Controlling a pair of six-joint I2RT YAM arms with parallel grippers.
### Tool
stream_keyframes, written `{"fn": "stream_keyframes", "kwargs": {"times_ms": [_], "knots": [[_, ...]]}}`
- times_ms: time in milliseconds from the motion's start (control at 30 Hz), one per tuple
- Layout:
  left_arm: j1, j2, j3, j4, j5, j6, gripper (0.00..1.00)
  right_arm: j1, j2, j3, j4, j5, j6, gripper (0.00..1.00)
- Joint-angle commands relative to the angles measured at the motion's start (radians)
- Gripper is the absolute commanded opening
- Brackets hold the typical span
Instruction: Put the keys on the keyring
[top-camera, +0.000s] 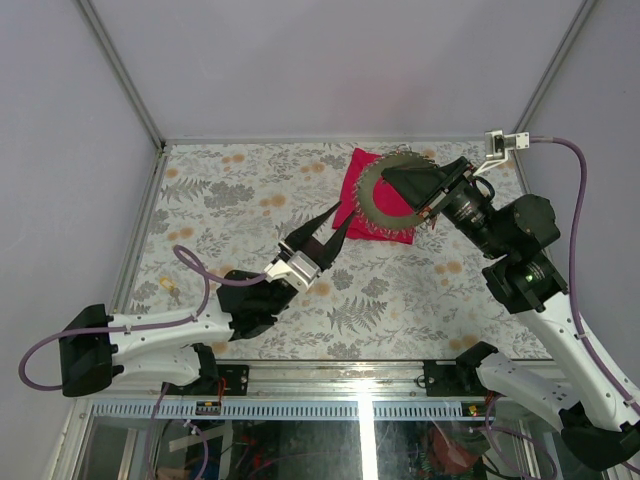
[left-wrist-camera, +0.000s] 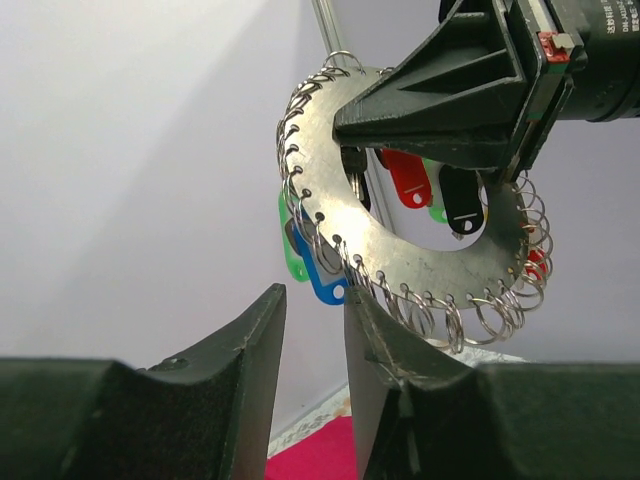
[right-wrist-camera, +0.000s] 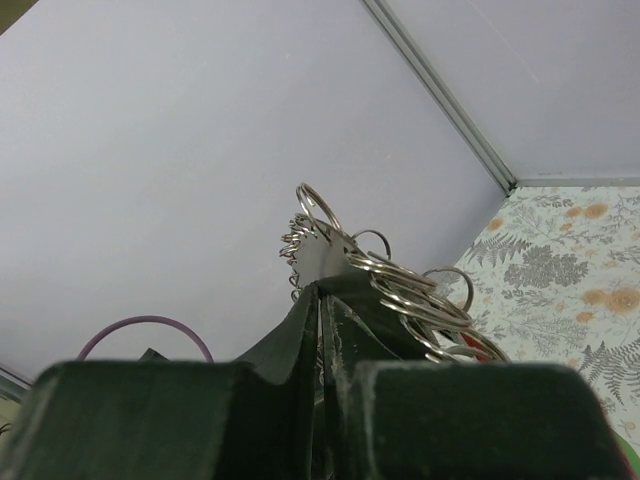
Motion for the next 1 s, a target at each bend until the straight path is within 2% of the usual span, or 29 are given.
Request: {"fn": "stream_keyframes", "kwargs": {"times_ms": [0,967], "knots": [[-0.006,0.012,0.043,0.06,0.001,0.028,0.3,-0.002,-0.034,0.016,0.116,-0.021,-0.015,0.0],[-0.006,0.038,0.077,0.07,0.015,0.068,0.23,-0.002,-0.02,0.023,0.137,-0.072,-0.008,0.0]]}}
